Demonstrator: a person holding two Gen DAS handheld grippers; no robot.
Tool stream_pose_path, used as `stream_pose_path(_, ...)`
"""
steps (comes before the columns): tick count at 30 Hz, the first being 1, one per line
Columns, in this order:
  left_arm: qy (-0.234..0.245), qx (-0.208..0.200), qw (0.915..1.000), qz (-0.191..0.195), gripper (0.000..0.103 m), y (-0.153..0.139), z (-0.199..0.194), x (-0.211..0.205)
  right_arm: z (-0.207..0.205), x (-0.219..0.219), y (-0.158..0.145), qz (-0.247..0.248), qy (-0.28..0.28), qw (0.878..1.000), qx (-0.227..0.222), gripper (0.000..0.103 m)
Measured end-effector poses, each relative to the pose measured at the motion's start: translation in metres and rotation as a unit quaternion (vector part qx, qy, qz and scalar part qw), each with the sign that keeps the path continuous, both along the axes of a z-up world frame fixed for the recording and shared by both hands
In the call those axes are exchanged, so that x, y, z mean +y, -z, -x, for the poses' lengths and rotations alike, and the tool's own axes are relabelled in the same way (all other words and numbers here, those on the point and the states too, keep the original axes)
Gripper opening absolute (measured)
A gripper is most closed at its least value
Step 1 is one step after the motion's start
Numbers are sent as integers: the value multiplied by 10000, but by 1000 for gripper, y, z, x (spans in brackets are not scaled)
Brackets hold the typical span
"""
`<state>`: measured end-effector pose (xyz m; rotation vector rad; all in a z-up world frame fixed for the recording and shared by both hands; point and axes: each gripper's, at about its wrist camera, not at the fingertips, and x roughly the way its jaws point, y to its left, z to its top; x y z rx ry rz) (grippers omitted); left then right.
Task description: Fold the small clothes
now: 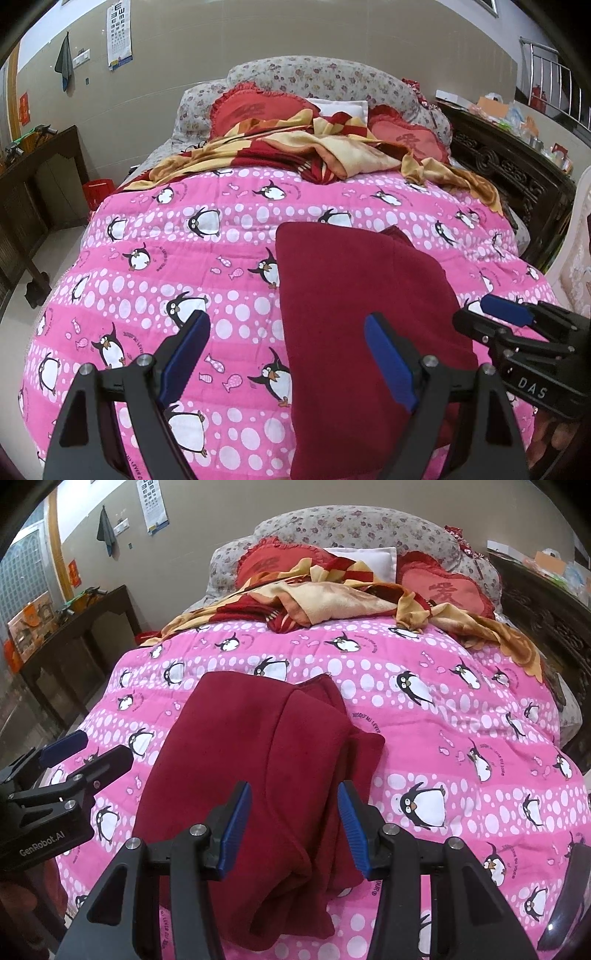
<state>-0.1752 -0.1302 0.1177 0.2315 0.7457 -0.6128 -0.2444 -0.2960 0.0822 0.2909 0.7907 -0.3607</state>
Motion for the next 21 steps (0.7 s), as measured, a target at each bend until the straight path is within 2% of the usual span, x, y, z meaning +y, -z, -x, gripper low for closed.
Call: stream_pose_path(21, 19, 64, 10000, -51, 89, 11, -8, 0, -10, 0, 7, -31, -103, 9999, 129, 50)
